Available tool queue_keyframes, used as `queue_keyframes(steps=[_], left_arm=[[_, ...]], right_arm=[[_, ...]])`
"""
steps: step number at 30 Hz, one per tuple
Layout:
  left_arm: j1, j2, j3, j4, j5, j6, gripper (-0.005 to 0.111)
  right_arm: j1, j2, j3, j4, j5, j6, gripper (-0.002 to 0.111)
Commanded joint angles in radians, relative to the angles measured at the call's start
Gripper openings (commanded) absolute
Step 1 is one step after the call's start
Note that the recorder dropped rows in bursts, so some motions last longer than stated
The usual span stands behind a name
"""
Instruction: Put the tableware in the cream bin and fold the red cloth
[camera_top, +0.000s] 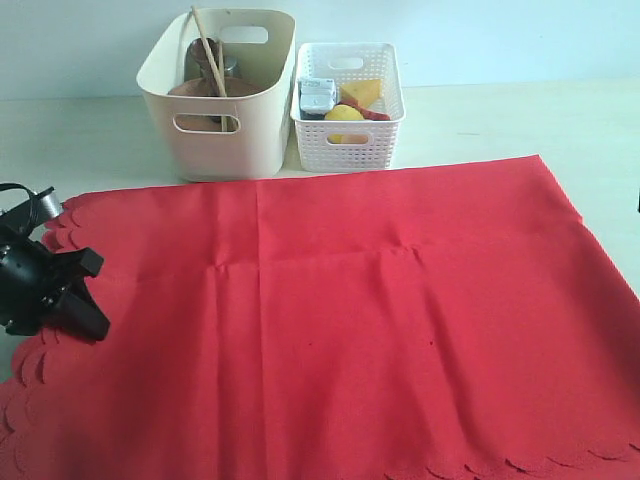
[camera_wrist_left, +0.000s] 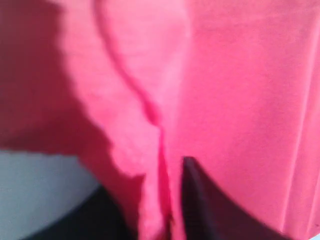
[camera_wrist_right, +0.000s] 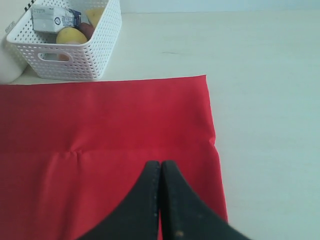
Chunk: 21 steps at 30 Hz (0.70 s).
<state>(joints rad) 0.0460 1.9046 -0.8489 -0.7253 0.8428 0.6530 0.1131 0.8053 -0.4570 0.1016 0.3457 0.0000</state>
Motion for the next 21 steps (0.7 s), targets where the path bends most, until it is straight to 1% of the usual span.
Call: queue_keyframes(steps=[1, 5, 7, 10, 16, 19, 21], left_arm=[[-0.005, 0.009, 0.008, 0.010, -0.009, 0.024, 0.001], [-0.005, 0.008, 0.008, 0.014, 0.006, 0.024, 0.001], [-0.002, -0.003, 0.008, 0.023, 0.013, 0.020, 0.001], [0.023, -0.025, 0.008, 0.047, 0.017, -0.007, 0.001], [0.119, -0.088, 0.008, 0.145, 0.048, -0.103, 0.001], [0.169, -0.129, 0.008, 0.196, 0.061, -0.154, 0.001], [0.193, -0.155, 0.008, 0.232, 0.061, -0.186, 0.001]], right_arm=[[-0.003, -0.001, -0.008, 0.038, 0.002, 0.000, 0.000], [0.002, 0.034, -0.008, 0.059, 0.027, -0.045, 0.000], [0.002, 0.067, -0.008, 0.115, 0.027, -0.100, 0.000], [0.002, 0.133, -0.008, 0.235, 0.027, -0.232, 0.000], [0.002, 0.300, -0.012, 0.544, 0.049, -0.589, 0.000], [0.002, 0.377, -0.017, 0.675, 0.049, -0.719, 0.000], [0.002, 0.428, -0.035, 0.729, 0.060, -0.767, 0.000]])
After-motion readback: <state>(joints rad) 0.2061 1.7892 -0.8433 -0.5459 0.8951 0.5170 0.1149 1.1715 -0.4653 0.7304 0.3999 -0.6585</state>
